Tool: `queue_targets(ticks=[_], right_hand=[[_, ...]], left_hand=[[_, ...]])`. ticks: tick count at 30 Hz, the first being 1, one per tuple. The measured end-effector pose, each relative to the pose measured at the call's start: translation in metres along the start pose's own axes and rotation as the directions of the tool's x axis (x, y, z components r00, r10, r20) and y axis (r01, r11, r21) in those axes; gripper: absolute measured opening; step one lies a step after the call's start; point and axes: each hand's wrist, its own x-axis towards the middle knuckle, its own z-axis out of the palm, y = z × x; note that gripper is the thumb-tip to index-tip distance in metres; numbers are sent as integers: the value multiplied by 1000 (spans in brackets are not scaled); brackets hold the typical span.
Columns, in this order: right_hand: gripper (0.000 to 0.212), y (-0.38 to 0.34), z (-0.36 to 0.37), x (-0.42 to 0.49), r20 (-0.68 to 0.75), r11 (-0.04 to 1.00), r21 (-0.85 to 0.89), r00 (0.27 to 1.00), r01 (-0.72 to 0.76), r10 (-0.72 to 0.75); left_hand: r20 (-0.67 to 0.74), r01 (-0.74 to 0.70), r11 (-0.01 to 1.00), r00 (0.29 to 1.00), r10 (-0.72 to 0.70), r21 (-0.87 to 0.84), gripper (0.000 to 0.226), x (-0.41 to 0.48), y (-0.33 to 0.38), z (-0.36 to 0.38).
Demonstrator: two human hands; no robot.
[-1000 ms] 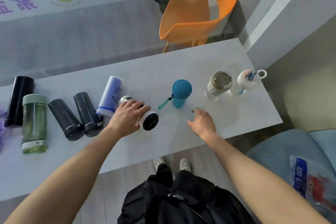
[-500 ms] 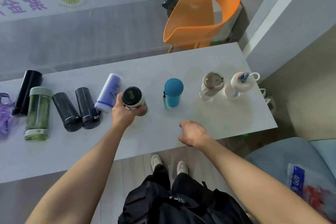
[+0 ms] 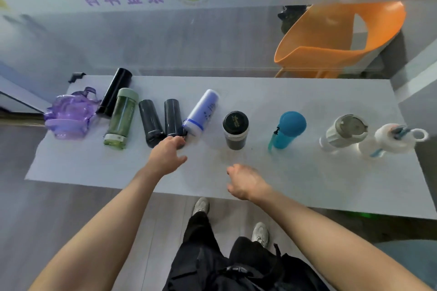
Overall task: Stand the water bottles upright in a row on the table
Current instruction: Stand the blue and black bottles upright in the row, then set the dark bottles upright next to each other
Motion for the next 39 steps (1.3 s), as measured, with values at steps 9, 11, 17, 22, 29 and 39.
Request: queue_targets(ticks=[9, 11, 17, 22, 29, 39], right_hand=[[67, -72, -44, 140, -352, 968, -247, 926, 51, -139], [81, -73, -53, 173, -307, 928, -374, 943, 3, -127], [66, -71, -65, 216, -56, 737, -675, 992, 44, -110], [84, -73, -84, 210, -510, 973, -212, 860, -94, -28], [86, -101, -107, 180, -628, 781, 604, 508, -159, 589], [106, -102, -106, 164, -460, 646, 718, 520, -259, 719]], left_hand=[[118, -419, 764, 901, 418, 491, 47, 46, -82, -39], [177, -516, 681, 845, 504, 519, 50, 59, -90, -38], [309, -667, 568, 736, 602, 481, 73, 78, -102, -34], [313, -675, 603, 734, 602, 425, 82, 83, -116, -35], [305, -672, 628, 739, 601, 392, 99, 92, -127, -38], [356, -807, 385, 556, 751, 448, 84, 111, -95, -31]])
